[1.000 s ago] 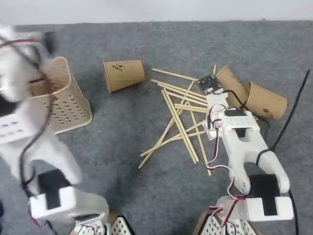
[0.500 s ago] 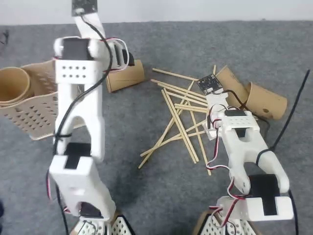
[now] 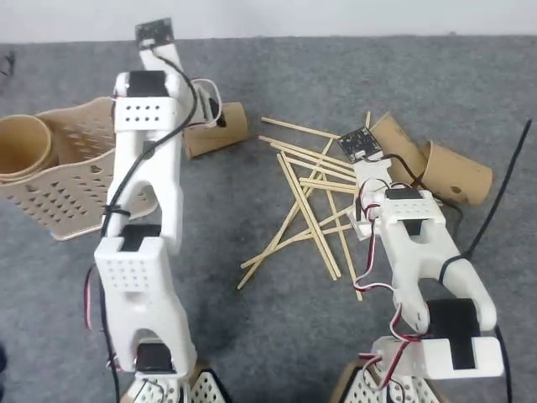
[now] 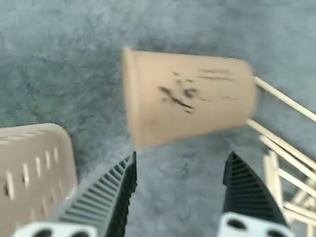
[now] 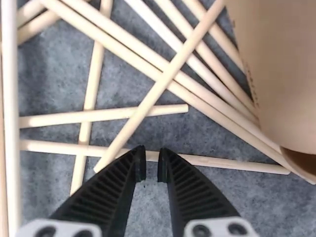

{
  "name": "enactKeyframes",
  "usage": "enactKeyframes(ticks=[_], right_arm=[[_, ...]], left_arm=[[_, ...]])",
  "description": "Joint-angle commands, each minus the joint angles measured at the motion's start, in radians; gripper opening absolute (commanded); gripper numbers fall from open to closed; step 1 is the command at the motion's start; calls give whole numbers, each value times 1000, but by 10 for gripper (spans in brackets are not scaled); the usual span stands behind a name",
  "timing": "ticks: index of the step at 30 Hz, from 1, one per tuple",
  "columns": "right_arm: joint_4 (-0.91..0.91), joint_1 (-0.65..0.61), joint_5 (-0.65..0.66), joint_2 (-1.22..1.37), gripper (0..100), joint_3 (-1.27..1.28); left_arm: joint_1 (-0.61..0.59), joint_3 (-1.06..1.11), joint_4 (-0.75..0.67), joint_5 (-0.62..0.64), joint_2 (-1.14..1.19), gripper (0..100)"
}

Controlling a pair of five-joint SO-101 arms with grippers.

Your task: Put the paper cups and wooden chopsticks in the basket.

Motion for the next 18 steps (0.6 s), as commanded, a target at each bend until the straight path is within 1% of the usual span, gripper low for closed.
enactKeyframes(ticks=[1,5,13,18], right_arm=[[-13,-24,11,4,58,3],[-13,-24,11,4,58,3],[-13,-24,11,4,58,3],[-13,-24,11,4,58,3]], left_arm=[[-34,-10,-28,11,8,269],[-37,-10,-35,8,0,269],[-29,-10,-167,11,71,270],[-9,-10,-199,11,114,271]])
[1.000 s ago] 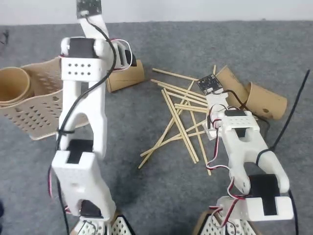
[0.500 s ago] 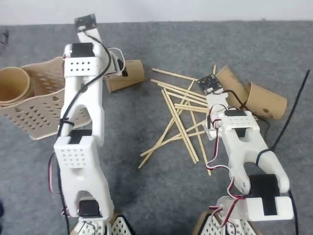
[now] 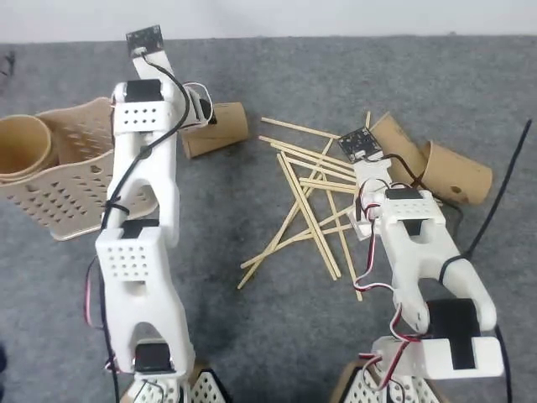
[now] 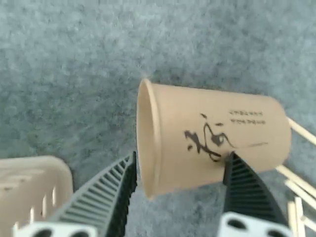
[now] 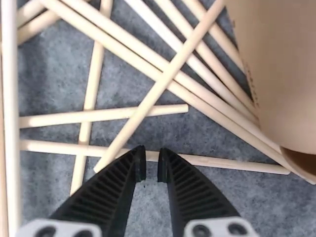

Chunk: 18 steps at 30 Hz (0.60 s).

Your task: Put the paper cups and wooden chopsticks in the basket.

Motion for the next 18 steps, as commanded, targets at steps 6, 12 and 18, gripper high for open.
enactKeyframes(ticks=[6,12,18], right_arm=[[-13,-24,11,4,58,3],[-13,-24,11,4,58,3],[-13,-24,11,4,58,3]], left_arm=[[78,-22,-25,12,-5,269],[117,-93,-18,12,28,268],[143,-183,0,12,41,261]])
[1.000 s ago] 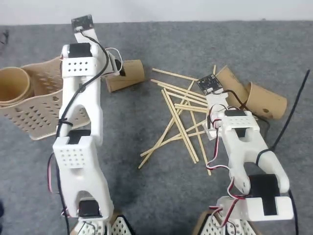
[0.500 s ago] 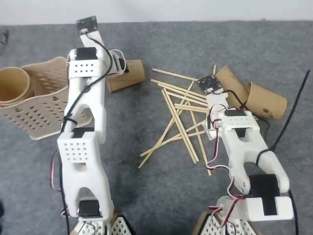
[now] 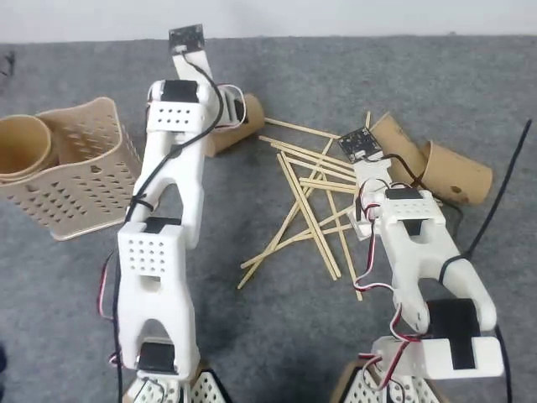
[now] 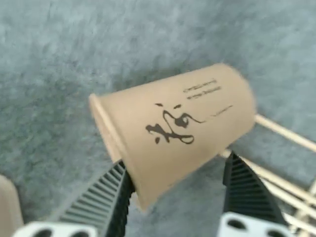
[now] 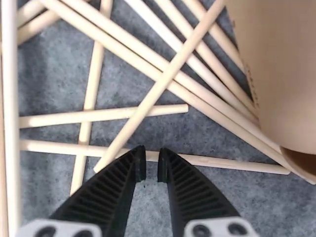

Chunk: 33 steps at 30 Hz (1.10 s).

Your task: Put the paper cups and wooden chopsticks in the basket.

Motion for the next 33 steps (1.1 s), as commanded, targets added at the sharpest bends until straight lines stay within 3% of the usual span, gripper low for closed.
enactKeyframes(ticks=[1,6,16,30,33], right_arm=[[-13,-24,11,4,58,3],[-13,-24,11,4,58,3],[-13,-24,11,4,58,3],[-13,-24,12,4,58,3],[-13,-24,12,4,58,3]], left_arm=[[14,-85,-2,12,-12,248],[6,-87,-117,12,-5,186],[87,-96,-247,12,80,180],[64,-114,-256,-69,83,12],[34,-113,-187,-68,83,12]])
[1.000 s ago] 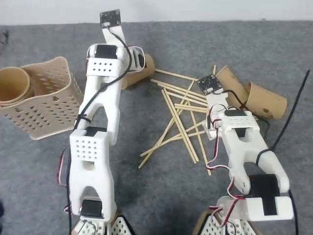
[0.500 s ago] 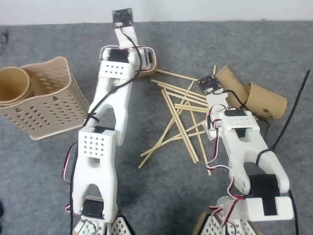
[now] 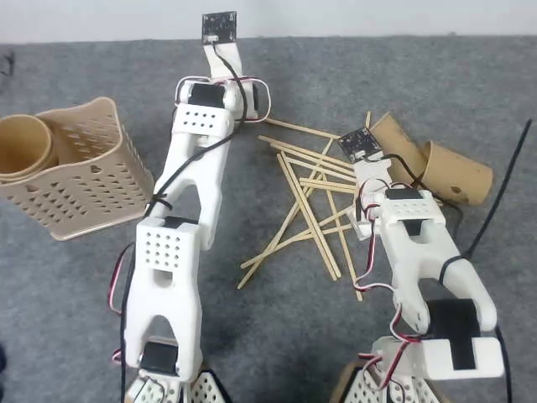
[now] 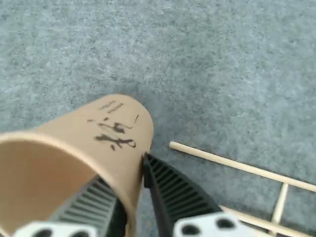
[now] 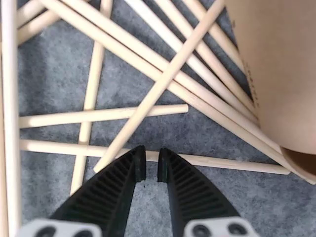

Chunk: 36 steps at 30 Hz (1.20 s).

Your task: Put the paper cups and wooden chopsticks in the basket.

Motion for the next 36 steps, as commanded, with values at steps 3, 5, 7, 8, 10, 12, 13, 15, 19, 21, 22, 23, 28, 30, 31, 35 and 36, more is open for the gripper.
enactKeyframes(ticks=[3,5,7,8,10,12,13,15,19,21,22,23,28,30,31,35,36], right_arm=[[-13,-24,12,4,58,2],[-13,-24,12,4,58,2],[-13,-24,12,4,58,2],[-13,-24,12,4,58,2],[-13,-24,12,4,58,2],[-13,-24,12,4,58,2],[-13,-24,12,4,58,2],[-13,-24,12,4,58,2],[-13,-24,12,4,58,2],[-13,-24,12,4,58,2],[-13,-24,12,4,58,2],[-13,-24,12,4,58,2],[-13,-24,12,4,58,2],[-13,-24,12,4,58,2],[-13,-24,12,4,58,2],[-13,-24,12,4,58,2],[-13,-24,12,4,58,2]], left_arm=[[-46,-50,110,-14,-28,12],[-43,-102,169,-31,-43,12],[-26,-183,238,-74,-64,12],[-20,-239,276,-98,-77,12],[-18,-355,347,-133,-92,12],[-31,-469,410,-140,-107,12],[-35,-524,448,-140,-114,12],[-41,-634,531,-143,-127,12],[-63,-782,608,-143,-172,12],[-84,-780,608,-143,-233,12],[-89,-762,608,-144,-273,12],[-92,-737,608,-152,-319,12],[-74,-549,606,-348,-597,12],[-69,-446,605,-428,-715,12],[-69,-395,603,-463,-772,12],[-147,-197,603,-598,-987,12],[-178,-150,603,-643,-1033,12]])
